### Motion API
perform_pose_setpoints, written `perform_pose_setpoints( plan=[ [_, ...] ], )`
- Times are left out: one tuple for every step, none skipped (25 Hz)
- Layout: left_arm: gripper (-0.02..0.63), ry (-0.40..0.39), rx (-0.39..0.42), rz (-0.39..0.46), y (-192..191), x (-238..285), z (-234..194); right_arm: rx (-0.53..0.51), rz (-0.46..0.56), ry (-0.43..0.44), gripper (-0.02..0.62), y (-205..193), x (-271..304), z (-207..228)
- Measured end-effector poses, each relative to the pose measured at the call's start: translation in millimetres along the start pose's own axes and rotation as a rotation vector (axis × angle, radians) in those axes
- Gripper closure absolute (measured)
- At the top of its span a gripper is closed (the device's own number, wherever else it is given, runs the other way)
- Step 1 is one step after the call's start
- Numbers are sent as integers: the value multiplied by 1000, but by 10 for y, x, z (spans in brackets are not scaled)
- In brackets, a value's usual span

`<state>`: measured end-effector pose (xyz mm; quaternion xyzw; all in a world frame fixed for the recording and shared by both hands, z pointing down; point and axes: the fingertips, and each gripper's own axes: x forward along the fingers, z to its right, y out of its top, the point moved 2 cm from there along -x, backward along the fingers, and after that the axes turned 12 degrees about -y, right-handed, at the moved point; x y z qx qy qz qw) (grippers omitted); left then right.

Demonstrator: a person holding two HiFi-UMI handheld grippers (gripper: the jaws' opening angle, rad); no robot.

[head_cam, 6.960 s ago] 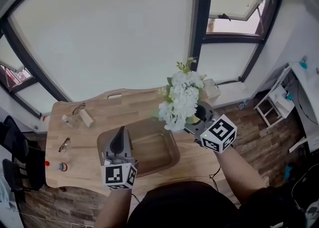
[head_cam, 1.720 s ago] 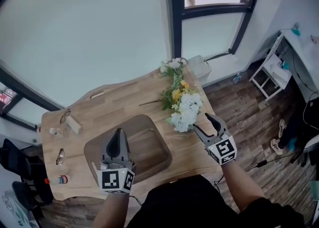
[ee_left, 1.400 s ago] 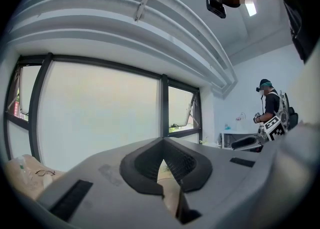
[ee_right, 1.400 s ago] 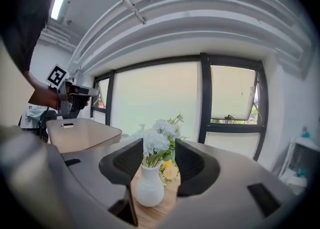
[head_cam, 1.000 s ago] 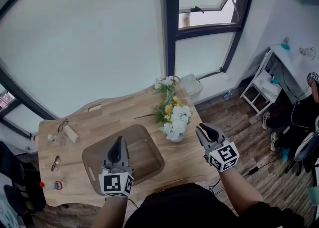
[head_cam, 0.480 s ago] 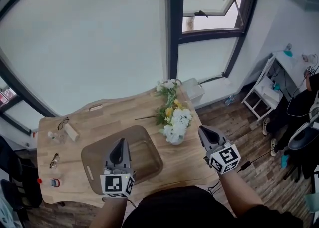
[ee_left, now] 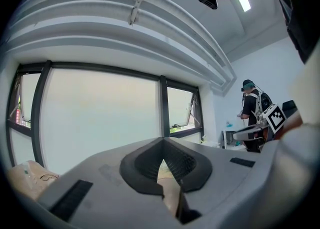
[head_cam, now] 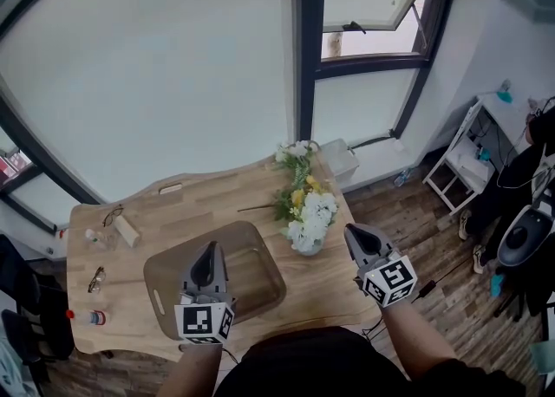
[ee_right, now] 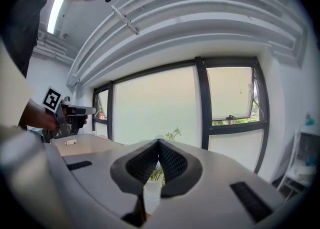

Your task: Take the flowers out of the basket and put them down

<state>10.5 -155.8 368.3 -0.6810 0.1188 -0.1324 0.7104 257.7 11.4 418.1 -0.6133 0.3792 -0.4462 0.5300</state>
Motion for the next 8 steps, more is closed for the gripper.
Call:
perform_pose_setpoints(
  plan=[
    [606, -1, 0, -1, -3, -1, 10, 0, 0, 1, 572, -2, -3, -2],
    [606, -3, 0, -2, -6, -2, 20, 0, 0, 1, 572, -4, -6, -4],
    [606, -4, 1, -3, -8, -3, 25, 0, 1, 2, 572, -6, -7, -6],
    [606, -4, 1, -2, -8, -3, 26, -1, 1, 3, 572, -7, -6, -8],
    [606, -3, 2, 0, -6, -2, 25, -1, 2, 3, 572, -8, -4, -10],
    [606, -3, 2, 2, -4, -1, 22, -2, 3, 3, 572, -9, -1, -11],
    [606, -2, 2, 4, -1, 0, 18, -4, 4, 3, 572, -9, 2, -13],
    [606, -1, 2, 6, 2, 2, 14, -5, 5, 2, 572, -9, 5, -14]
  ],
)
